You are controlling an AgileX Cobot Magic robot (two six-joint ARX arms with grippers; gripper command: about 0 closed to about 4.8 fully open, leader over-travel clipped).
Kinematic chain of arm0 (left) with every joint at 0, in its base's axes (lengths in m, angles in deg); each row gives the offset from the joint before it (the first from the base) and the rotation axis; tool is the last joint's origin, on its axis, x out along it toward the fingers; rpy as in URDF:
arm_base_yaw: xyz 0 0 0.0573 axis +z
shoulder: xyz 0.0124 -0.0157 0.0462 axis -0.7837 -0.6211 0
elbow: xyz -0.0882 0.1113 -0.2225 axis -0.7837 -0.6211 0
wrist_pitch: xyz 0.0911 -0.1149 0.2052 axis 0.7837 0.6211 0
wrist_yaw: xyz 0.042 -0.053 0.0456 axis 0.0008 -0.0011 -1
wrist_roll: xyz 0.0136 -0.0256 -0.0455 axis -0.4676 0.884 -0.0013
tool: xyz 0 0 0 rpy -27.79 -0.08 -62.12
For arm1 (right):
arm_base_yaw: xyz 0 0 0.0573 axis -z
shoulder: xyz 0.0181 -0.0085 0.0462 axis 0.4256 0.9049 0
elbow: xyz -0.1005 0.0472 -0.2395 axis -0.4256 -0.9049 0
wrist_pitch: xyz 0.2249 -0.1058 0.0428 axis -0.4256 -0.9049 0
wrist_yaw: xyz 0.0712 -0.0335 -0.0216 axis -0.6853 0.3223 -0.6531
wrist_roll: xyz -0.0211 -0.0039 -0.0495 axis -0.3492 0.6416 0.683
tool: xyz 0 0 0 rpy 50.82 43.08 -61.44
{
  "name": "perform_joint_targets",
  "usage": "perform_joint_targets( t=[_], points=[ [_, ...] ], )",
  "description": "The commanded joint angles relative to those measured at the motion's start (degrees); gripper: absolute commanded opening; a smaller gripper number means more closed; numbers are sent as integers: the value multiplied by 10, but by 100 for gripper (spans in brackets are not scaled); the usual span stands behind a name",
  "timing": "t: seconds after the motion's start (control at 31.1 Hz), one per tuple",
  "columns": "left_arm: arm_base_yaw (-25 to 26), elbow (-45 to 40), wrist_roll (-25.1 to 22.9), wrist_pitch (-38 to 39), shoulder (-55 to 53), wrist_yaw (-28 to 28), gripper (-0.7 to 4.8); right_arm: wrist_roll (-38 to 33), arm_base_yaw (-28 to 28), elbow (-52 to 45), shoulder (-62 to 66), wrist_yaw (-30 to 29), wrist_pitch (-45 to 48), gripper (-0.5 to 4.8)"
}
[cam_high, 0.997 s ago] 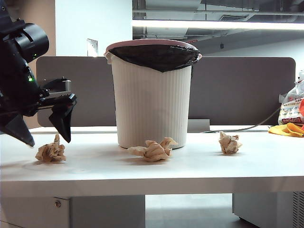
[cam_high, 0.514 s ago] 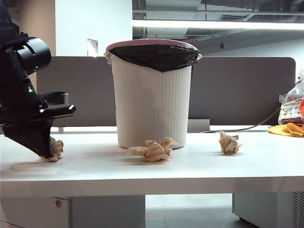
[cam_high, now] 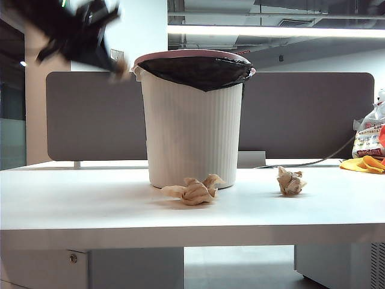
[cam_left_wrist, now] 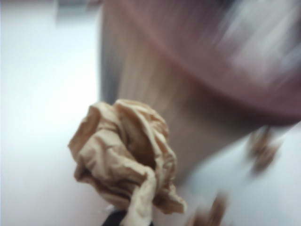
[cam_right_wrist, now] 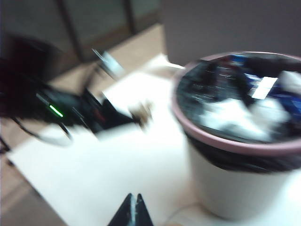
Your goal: Pick up all the trash on the table and put it in the trash can.
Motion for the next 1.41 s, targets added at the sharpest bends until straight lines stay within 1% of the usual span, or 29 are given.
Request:
perform_joint_targets(
  t=[0.03,0.1,0.23,0.35,0.45,0.64,0.77,0.8,0.84,0.87,0.93,0.96,1.22,1.32,1.41],
  points=[
    [-21,50,-4,-52,3,8,-5,45,42,45,0,3,-65,-7],
    [-28,78,-4,-70,2,8,-5,44,62,67,-1,1,-65,-7],
    [-66,122,-4,-107,-20,-3,-5,49,81,89,0,1,-51,-7],
    [-87,163,-4,-111,-65,-10,-5,63,83,90,4,-2,-45,-7],
    [-104,189,-4,-106,-102,-14,-5,63,83,90,9,-1,-63,-7],
    [-114,198,-5,-111,-143,-69,-5,63,83,90,14,-1,-78,-7],
    [-113,198,-5,-107,-156,-72,3,63,83,90,14,-1,-79,-7],
    [-113,197,-4,-106,-156,-72,39,63,83,90,14,-1,-80,-7],
    [-113,197,-5,-107,-155,-72,113,63,83,90,14,-2,-80,-7],
    [-113,197,-5,-108,-155,-71,244,63,83,90,14,-3,-82,-7],
    [-113,197,-5,-111,-155,-70,465,63,83,90,14,-3,-83,-7],
    [-113,197,-5,-111,-155,-71,479,63,83,90,14,-3,-83,-7],
    [-113,203,-5,-108,-152,-56,479,63,83,90,14,-3,-91,-7],
    [-113,231,-5,-80,-147,-55,479,64,83,90,14,-3,-95,-7],
    [-113,254,-17,-53,-131,-55,479,68,83,90,13,-3,-99,-7]
  ],
)
